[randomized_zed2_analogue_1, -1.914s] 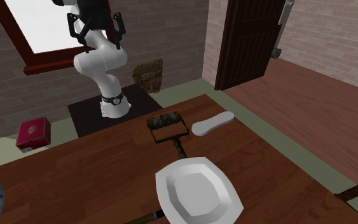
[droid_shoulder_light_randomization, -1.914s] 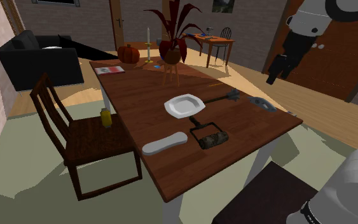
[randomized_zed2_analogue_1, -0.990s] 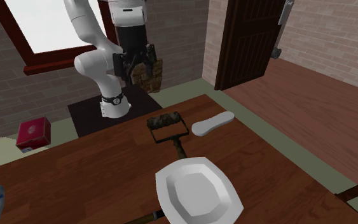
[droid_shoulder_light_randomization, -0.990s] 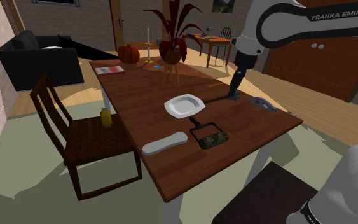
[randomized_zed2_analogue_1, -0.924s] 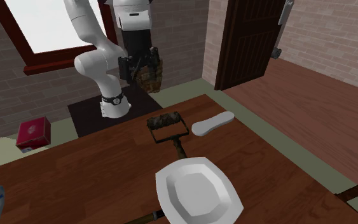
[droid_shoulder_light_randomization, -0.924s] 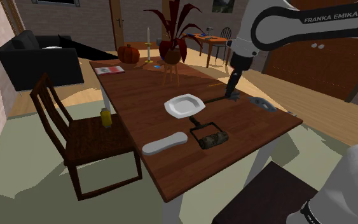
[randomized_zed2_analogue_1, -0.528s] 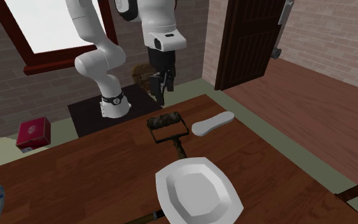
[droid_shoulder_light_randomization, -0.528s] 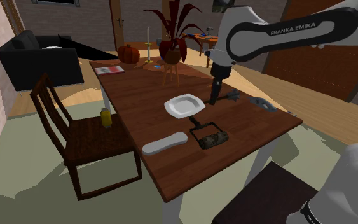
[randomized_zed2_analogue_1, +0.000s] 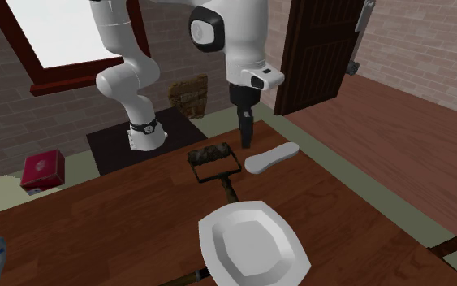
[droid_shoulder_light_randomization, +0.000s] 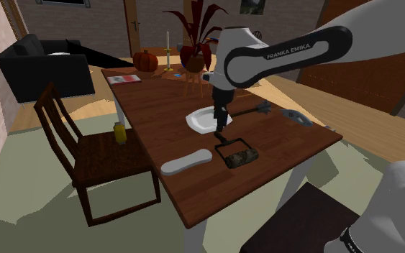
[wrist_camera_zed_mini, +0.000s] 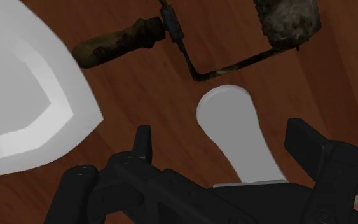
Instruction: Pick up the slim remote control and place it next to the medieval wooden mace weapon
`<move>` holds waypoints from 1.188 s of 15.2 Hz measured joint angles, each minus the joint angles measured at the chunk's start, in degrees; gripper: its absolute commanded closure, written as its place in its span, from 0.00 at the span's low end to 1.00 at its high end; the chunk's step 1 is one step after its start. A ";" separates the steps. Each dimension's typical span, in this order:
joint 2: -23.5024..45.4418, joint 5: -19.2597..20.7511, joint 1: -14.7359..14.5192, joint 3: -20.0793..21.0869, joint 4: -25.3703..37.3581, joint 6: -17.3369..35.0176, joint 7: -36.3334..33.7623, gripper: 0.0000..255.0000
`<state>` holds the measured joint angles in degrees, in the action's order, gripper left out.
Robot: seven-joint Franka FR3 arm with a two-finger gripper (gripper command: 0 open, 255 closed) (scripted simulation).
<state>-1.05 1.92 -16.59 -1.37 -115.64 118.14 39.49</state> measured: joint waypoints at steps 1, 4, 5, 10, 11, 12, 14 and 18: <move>1.60 -0.06 -0.47 0.45 0.65 0.73 1.29 0.00; 6.01 -0.13 -1.85 1.93 2.82 2.20 5.04 0.00; 7.52 -0.08 -2.35 2.49 3.51 2.78 6.16 0.00; 13.08 0.48 -4.38 5.06 5.77 4.81 12.26 0.00; 14.33 0.69 -4.77 5.56 6.24 5.35 13.47 0.00; 14.97 0.79 -5.01 5.87 6.67 5.37 14.10 0.00; 16.11 0.95 -5.23 6.09 6.89 6.19 14.48 0.00; 17.81 1.22 -5.36 6.10 5.87 8.85 14.41 0.00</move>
<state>16.76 3.13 -21.95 4.73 -109.77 127.00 53.90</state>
